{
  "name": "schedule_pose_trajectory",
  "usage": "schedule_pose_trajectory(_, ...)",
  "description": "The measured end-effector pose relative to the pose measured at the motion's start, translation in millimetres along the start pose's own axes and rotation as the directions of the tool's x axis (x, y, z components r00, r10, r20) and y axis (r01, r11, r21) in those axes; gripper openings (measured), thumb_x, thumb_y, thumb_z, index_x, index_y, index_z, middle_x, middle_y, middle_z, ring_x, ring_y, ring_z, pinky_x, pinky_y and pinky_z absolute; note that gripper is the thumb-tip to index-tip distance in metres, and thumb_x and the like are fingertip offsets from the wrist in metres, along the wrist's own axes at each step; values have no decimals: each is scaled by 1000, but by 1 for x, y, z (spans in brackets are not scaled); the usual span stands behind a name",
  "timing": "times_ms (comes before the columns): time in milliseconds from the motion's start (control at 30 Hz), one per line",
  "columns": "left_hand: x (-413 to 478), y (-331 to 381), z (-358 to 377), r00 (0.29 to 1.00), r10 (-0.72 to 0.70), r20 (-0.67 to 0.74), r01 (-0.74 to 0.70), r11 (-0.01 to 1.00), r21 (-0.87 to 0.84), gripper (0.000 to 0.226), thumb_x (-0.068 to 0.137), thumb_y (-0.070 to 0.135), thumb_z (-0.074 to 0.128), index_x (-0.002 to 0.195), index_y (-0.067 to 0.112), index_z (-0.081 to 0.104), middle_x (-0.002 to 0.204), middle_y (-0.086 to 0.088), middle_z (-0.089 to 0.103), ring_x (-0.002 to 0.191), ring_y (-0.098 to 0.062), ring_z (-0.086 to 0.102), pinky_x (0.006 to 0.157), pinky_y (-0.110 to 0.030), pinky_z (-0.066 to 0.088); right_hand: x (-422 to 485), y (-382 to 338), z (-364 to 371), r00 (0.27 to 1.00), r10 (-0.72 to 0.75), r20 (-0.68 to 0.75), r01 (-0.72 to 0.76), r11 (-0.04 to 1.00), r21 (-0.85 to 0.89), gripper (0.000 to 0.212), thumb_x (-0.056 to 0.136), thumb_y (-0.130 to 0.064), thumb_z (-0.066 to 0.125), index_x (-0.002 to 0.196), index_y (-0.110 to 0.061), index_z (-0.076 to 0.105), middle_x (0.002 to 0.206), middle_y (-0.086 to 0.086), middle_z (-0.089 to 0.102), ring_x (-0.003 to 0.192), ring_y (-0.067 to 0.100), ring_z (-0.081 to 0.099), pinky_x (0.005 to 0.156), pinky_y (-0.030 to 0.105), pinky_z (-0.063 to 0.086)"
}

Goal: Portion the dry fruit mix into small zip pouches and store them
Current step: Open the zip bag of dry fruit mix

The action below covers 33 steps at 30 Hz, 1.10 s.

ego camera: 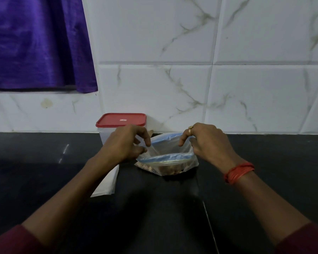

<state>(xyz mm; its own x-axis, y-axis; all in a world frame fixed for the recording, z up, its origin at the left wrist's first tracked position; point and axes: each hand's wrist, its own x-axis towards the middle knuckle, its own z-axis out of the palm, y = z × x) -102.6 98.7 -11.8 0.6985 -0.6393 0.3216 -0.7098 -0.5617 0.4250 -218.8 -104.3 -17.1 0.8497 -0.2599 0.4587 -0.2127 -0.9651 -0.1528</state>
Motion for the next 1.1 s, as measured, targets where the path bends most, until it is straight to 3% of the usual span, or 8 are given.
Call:
schedule_pose_trajectory(167,1,0,2,997,59,-43,-52,989,140,36,89,7,70,68,36,64,98,8,70,74,-8,62,66,-25,50,0,1,-1,999,-26,-24,25,998,-61,41,96,-13,55,113,-47,68,120,-15,69,105,18,64,79,32,49)
schedule_pose_trajectory(300,0,5,3,998,58,-30,-47,957,285,29,95,8,61,99,32,77,114,3,70,85,-10,61,67,-23,45,-3,-2,-6,1000,-17,19,20,990,-143,46,98,-20,56,131,-52,52,120,-11,67,107,21,63,79,34,45)
schedule_pose_trajectory(433,-4,4,-13,990,-4,142,-47,935,353,44,92,26,69,131,43,58,123,8,63,101,-10,59,70,-24,44,-8,-3,-15,992,2,127,24,979,-204,57,94,-31,62,141,-53,38,122,-6,62,110,23,61,77,35,38)
schedule_pose_trajectory(600,-2,2,-18,981,-47,189,30,995,91,46,78,15,84,113,39,66,116,3,64,96,-14,67,79,-32,57,-7,-6,-20,964,81,255,-19,971,-238,76,83,-39,75,144,-51,31,121,-3,63,111,25,60,80,35,44)
schedule_pose_trajectory(700,0,-2,-14,992,-118,36,121,984,-128,32,77,7,83,86,31,64,110,-2,67,84,-17,68,74,-34,58,-3,0,-14,959,112,261,-132,990,59,52,87,-25,70,128,-48,47,107,-3,70,93,22,67,79,36,55)
schedule_pose_trajectory(800,3,-11,-8,965,-261,-15,241,911,-335,35,77,6,83,92,25,57,95,-6,70,79,-23,73,76,-43,61,1,11,3,975,194,112,-220,922,320,23,89,-19,63,98,-37,51,81,-5,74,69,20,67,75,43,59)
schedule_pose_trajectory(900,4,-17,-4,934,-355,48,320,767,-557,24,79,9,82,95,11,64,90,-15,73,65,-19,74,60,-31,61,3,16,14,950,299,87,-299,799,522,19,86,-32,75,91,-29,57,71,-8,74,72,18,71,76,45,61)
schedule_pose_trajectory(1100,3,-21,5,934,-355,51,324,775,-542,15,91,24,71,91,10,76,81,-9,74,54,-15,68,49,-26,57,3,22,22,922,356,154,-373,705,604,19,90,-35,69,73,-29,74,66,2,73,68,28,74,71,46,63)
